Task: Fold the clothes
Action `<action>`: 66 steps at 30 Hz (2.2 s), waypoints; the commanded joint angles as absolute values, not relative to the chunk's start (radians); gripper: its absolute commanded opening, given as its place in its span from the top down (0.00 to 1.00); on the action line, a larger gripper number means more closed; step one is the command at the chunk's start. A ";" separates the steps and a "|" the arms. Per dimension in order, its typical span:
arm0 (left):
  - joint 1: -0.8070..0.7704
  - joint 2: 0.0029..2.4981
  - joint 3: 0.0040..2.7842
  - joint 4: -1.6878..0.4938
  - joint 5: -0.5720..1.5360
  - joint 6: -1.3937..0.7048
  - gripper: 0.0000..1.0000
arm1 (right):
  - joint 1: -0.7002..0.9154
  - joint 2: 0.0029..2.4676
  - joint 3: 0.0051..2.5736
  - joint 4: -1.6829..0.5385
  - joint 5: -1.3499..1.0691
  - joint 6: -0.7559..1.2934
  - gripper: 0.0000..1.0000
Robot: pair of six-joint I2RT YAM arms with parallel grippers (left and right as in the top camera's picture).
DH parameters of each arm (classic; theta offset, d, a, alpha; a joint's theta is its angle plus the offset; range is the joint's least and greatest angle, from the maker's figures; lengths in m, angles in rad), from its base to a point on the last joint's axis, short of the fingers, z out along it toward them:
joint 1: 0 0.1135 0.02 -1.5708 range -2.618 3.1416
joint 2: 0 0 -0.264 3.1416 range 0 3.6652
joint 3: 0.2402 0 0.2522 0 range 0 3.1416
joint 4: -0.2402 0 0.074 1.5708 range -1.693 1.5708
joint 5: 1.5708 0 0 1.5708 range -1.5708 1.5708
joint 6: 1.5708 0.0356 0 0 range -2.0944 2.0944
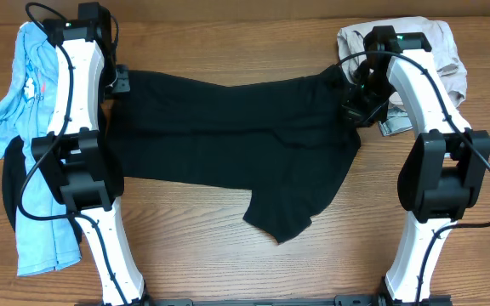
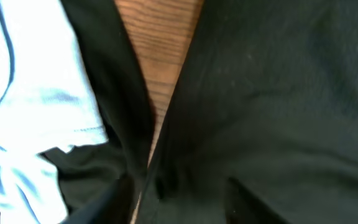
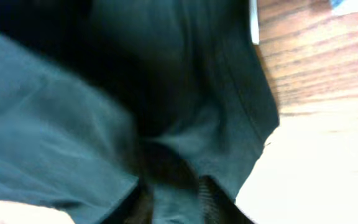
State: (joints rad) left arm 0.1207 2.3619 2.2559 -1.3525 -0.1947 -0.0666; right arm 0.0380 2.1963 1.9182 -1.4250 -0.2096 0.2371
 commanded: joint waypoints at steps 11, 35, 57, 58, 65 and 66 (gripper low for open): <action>0.131 2.354 2.509 -1.559 -0.125 -0.052 0.16 | 0.033 2.032 1.993 -1.444 -0.199 0.212 0.56; -0.096 1.885 2.784 -1.690 -0.038 -0.107 0.00 | 0.057 1.479 1.993 -1.561 -0.186 0.221 0.49; -0.044 1.615 1.708 -1.342 -0.253 -0.526 0.00 | 0.316 1.428 1.349 -1.237 -0.047 0.641 0.48; -0.031 1.615 1.668 -1.314 -0.249 -0.537 0.00 | 0.316 1.428 1.320 -1.224 -0.053 0.657 0.49; 0.065 1.615 1.364 -1.055 -0.234 -0.615 0.05 | 0.324 1.429 1.171 -1.073 -0.179 0.663 0.48; 0.078 1.615 1.328 -1.014 -0.235 -0.622 0.06 | 0.327 1.429 1.158 -1.056 -0.182 0.663 0.48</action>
